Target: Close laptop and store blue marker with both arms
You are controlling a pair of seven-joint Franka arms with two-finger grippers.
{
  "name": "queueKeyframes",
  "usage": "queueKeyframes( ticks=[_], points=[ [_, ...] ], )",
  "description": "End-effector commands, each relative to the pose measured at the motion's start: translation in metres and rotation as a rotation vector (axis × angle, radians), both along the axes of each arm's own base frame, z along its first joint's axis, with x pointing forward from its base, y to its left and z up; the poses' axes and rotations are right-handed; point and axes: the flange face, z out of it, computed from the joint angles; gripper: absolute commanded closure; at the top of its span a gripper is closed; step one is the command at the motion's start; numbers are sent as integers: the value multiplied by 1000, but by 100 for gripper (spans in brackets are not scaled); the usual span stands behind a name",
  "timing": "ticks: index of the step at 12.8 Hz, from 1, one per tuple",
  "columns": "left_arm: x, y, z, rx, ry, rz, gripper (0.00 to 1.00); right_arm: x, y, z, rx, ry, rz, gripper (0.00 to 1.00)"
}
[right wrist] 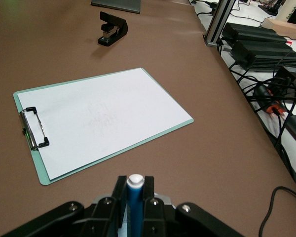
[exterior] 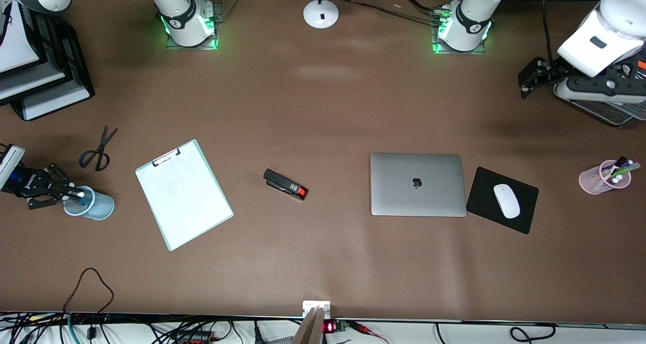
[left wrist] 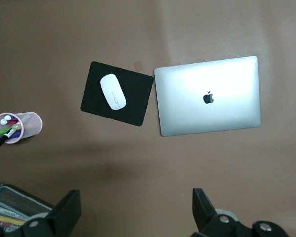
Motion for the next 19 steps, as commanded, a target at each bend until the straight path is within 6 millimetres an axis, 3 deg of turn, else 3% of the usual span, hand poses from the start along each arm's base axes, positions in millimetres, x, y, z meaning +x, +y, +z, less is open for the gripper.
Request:
queueKeyframes(
  ticks=[1,2,3,4,5,8,11,15,19],
  points=[
    [3,3,3,-23,29,-23,0,3,-3,-3,30,-25,0,96],
    [3,3,2,-22,34,-22,0,2,-3,-3,33,-23,0,86],
    [5,3,-2,-22,49,-23,0,2,-4,-2,38,-13,-8,12],
    [6,-2,-6,-18,88,-27,0,0,-6,-1,43,-7,-15,0],
    [5,1,11,-20,73,-16,0,0,-7,2,44,1,-25,0],
    [5,6,12,-28,66,-15,0,-4,-7,24,61,84,-43,0],
    [6,9,12,-72,46,-4,0,-9,-8,77,15,148,-60,0],
    [11,12,6,-90,23,4,0,-12,14,176,-113,277,-157,0],
    [11,11,0,-95,32,3,0,-5,40,234,-228,433,-237,0]
  ],
)
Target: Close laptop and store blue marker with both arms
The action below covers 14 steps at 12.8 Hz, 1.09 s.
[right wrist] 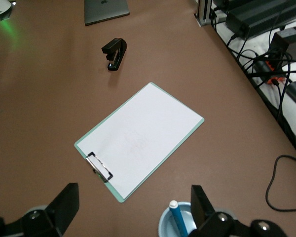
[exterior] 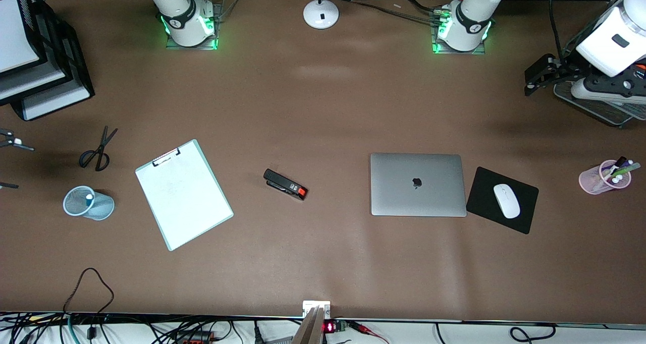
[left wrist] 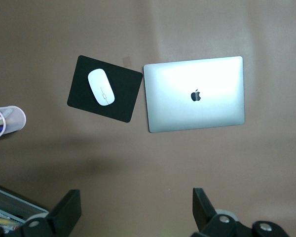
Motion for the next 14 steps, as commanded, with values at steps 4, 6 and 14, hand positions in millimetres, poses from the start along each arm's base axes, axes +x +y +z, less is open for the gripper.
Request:
queueKeyframes(
  ticks=[4,6,14],
  points=[
    [8,-2,-6,-27,-15,-22,0,28,69,39,-134,209,-173,0],
    [10,-1,-10,-26,-8,-19,0,37,103,44,-171,280,-252,0],
    [15,-4,-17,-28,-8,-23,0,48,252,85,-484,429,-585,0]
  ],
)
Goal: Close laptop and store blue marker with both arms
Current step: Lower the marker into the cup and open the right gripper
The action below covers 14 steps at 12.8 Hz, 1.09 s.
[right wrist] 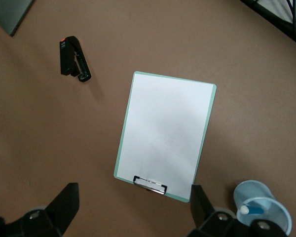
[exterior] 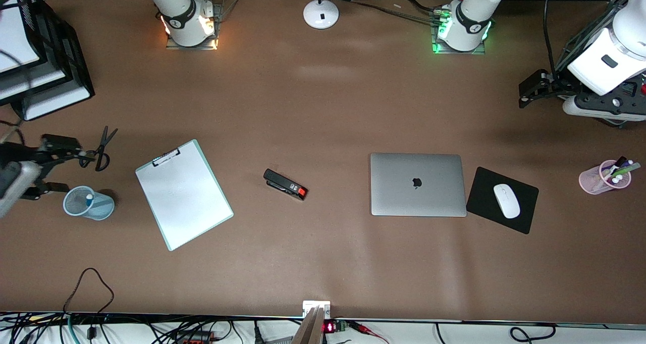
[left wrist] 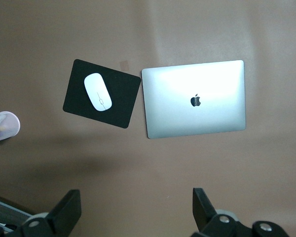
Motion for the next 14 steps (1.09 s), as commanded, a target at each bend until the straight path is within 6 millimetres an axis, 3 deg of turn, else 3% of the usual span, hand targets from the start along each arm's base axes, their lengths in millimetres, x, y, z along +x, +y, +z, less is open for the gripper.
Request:
queueKeyframes(
  ticks=[1,4,6,9,14],
  points=[
    [0,-1,3,-20,-9,-20,0,-14,16,32,-140,19,-143,0],
    [0,-2,1,-20,-6,-21,0,-34,17,37,-253,100,-368,0],
    [0,-1,1,-20,-6,-20,0,-60,14,41,-293,192,-548,0],
    [2,-1,-1,-21,-8,-19,0,-91,-2,68,-389,164,-608,0],
    [1,0,1,-22,-9,-16,0,-102,-10,79,-379,148,-666,0]
  ],
)
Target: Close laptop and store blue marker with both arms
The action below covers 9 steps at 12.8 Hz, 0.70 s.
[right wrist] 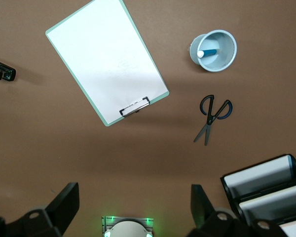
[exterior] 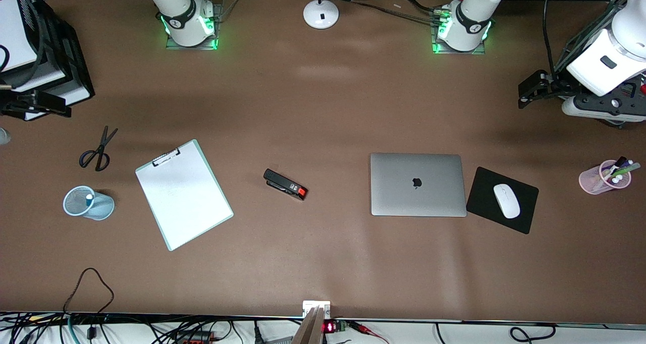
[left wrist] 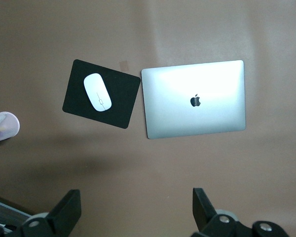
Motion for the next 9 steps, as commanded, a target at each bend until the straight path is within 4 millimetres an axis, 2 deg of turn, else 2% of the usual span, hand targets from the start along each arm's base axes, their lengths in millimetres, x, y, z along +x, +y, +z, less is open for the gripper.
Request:
queueKeyframes(
  ticks=[1,5,9],
  points=[
    [1,1,0,-22,-9,-14,0,-13,-2,1,-15,-17,-44,0],
    [2,-1,-1,-21,-12,-17,0,-49,-5,-3,-11,-75,-71,0],
    [1,0,2,-21,-15,-15,0,-65,-17,6,-12,-92,-98,0]
  ],
)
